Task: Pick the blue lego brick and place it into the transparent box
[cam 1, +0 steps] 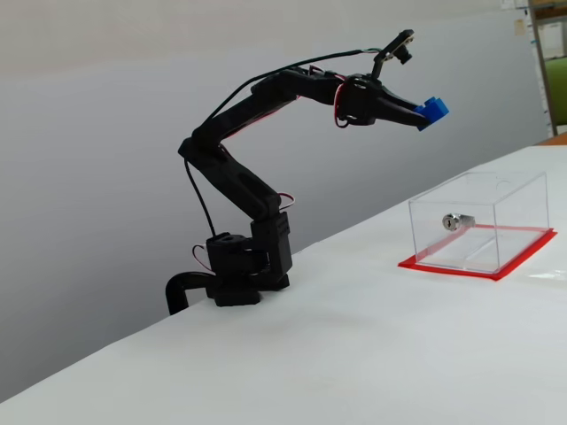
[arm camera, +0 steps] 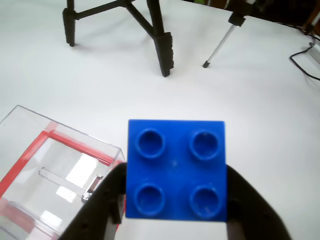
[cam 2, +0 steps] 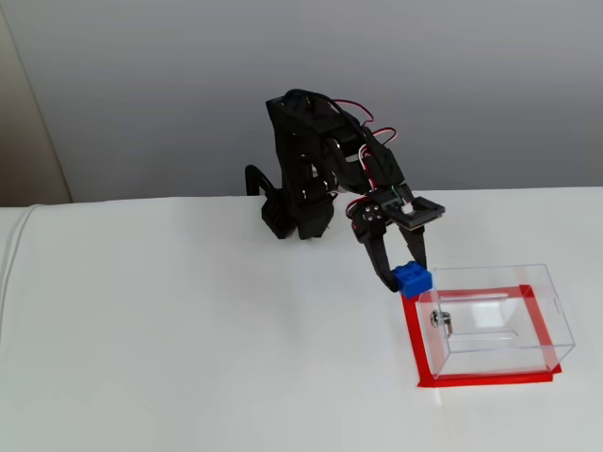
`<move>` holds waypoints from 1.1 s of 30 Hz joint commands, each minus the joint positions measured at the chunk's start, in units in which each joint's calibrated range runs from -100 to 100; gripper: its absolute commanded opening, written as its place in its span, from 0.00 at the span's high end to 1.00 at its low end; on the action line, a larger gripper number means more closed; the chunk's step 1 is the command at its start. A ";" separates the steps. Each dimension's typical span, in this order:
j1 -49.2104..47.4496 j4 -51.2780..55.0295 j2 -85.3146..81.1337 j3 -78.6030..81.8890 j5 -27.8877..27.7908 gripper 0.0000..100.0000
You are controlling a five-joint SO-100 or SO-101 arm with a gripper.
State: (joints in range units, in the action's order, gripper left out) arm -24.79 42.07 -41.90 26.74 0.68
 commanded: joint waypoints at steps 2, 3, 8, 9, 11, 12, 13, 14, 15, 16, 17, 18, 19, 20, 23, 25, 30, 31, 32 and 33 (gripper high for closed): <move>-7.34 -0.21 -0.65 -1.07 0.15 0.83; -9.04 -0.39 -0.31 -1.07 0.15 0.83; -15.99 -0.56 3.76 -4.14 -0.21 0.83; -17.03 -0.56 5.20 -5.59 -0.21 0.83; -18.36 -0.56 7.83 -7.85 -0.27 0.83; -18.87 -0.56 9.28 -9.02 -0.21 0.83; -19.39 -0.56 10.63 -10.11 -0.16 0.83; -20.06 -0.56 12.08 -11.19 -0.16 0.83; -20.65 -0.56 13.43 -12.19 -0.16 0.83; -21.24 -0.56 14.79 -13.09 -0.16 0.83; -21.76 -0.56 16.15 -13.90 -0.16 0.83; -22.35 -0.56 17.59 -14.54 -0.11 0.83; -22.87 -0.56 18.95 -15.08 -0.06 0.83; -23.38 -0.56 20.31 -15.53 -0.01 0.83; -25.01 -0.56 24.30 -16.98 0.10 0.83; -26.49 -0.56 27.44 -18.61 0.10 0.83; -28.26 -0.56 32.44 -21.32 0.15 0.83; -28.41 -0.56 33.29 -21.77 0.20 0.83; -28.49 -0.56 34.14 -22.13 0.20 0.83; -28.56 -0.56 34.90 -22.49 0.26 0.83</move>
State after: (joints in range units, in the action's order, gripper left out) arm -52.88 42.07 -8.33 8.30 0.59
